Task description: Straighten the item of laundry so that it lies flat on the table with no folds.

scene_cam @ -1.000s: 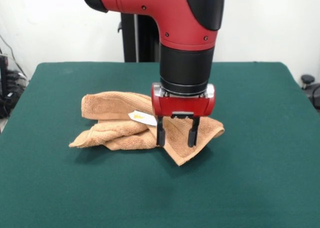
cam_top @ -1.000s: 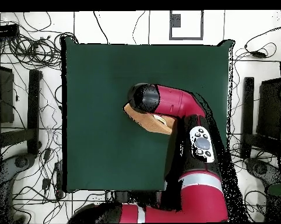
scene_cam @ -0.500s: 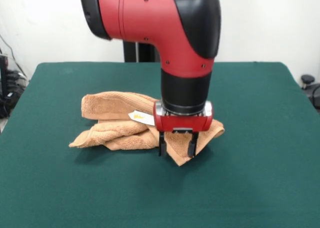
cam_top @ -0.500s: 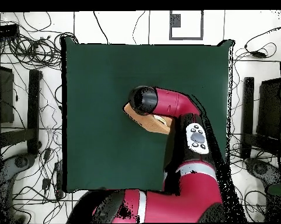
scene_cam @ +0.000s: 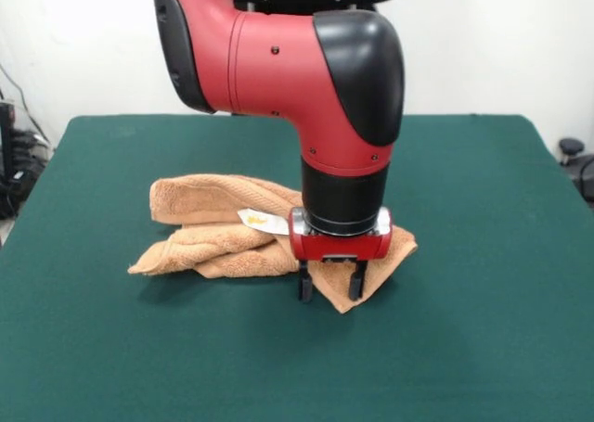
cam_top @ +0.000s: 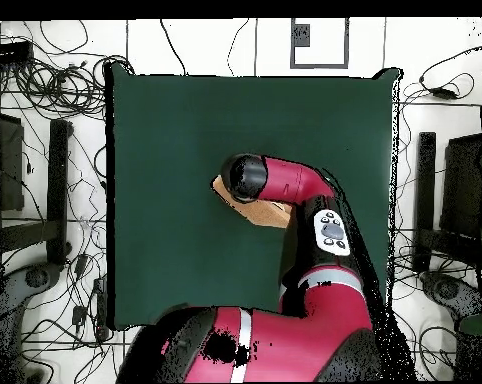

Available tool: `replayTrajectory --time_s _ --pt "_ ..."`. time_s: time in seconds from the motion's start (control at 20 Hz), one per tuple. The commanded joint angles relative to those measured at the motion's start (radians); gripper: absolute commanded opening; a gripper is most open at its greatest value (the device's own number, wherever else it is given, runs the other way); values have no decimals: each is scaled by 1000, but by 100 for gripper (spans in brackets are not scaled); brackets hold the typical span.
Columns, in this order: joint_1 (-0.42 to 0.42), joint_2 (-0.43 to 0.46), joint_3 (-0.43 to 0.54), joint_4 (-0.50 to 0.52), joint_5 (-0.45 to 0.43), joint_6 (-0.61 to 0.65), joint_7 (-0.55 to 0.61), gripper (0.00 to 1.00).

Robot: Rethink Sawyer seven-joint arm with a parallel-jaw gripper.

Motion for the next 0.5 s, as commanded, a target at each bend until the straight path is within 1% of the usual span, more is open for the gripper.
replayTrajectory --time_s 0.05,0.5 --pt "12 11 71 7 10 -54 142 100" --pt "10 -3 76 21 6 -65 139 100"
